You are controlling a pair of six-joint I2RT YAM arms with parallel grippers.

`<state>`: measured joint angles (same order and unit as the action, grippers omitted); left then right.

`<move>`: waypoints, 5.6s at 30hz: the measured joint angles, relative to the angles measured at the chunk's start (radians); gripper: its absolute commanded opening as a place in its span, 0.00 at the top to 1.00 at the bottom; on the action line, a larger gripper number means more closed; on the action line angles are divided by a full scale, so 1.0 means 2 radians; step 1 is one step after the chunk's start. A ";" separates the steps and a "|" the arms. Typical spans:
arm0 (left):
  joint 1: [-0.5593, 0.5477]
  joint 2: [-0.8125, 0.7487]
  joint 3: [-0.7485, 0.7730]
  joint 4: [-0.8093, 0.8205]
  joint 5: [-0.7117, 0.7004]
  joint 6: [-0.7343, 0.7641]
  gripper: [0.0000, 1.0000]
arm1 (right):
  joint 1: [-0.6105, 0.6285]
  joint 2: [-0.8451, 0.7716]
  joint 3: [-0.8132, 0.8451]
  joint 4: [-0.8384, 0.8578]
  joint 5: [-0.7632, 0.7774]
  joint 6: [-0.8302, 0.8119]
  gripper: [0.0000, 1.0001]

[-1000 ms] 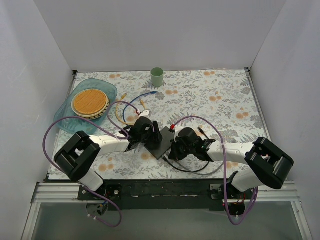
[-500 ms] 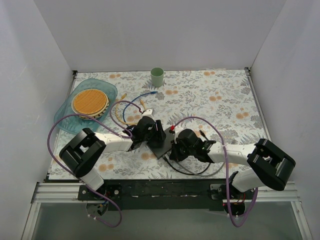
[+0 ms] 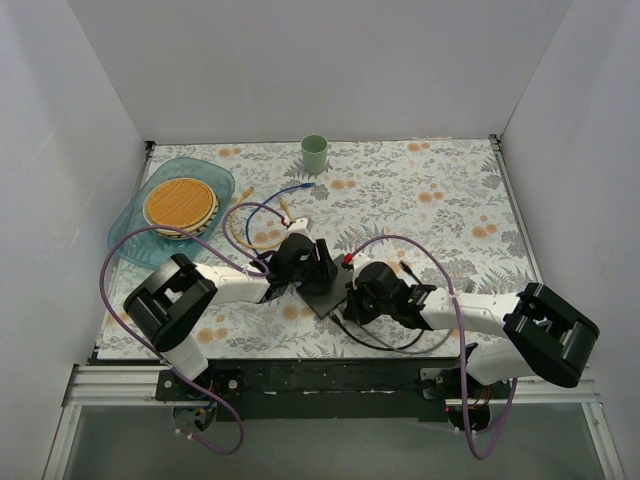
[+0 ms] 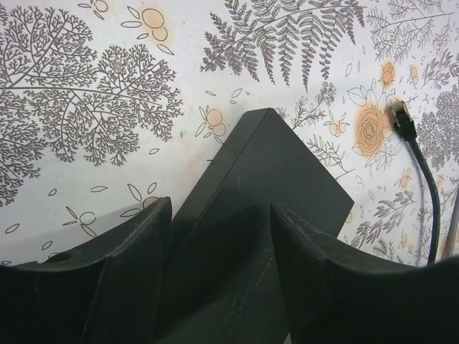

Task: Insert the plug into the switch port

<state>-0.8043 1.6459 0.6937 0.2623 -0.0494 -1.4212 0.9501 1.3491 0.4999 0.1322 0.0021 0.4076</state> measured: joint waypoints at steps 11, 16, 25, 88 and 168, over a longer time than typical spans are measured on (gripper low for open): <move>-0.003 0.000 -0.001 0.000 -0.012 -0.017 1.00 | 0.000 -0.010 0.000 -0.014 0.062 -0.011 0.99; -0.013 0.001 -0.001 0.000 -0.034 -0.021 1.00 | -0.001 -0.007 0.002 -0.014 0.060 -0.028 0.99; -0.030 0.007 0.010 -0.016 -0.071 -0.017 1.00 | -0.007 0.004 0.018 -0.034 0.042 -0.047 0.99; 0.058 -0.091 0.202 -0.352 -0.101 0.048 0.27 | -0.024 -0.207 -0.068 0.005 0.056 -0.015 0.18; 0.010 -0.204 0.087 0.013 -0.042 -0.098 1.00 | -0.039 -0.229 0.144 -0.032 0.076 -0.044 0.28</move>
<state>-0.7853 1.2385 0.8680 0.2878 -0.1337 -1.6173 0.8715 0.8921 0.7872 0.0673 0.1539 0.3187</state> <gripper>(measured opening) 0.065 0.735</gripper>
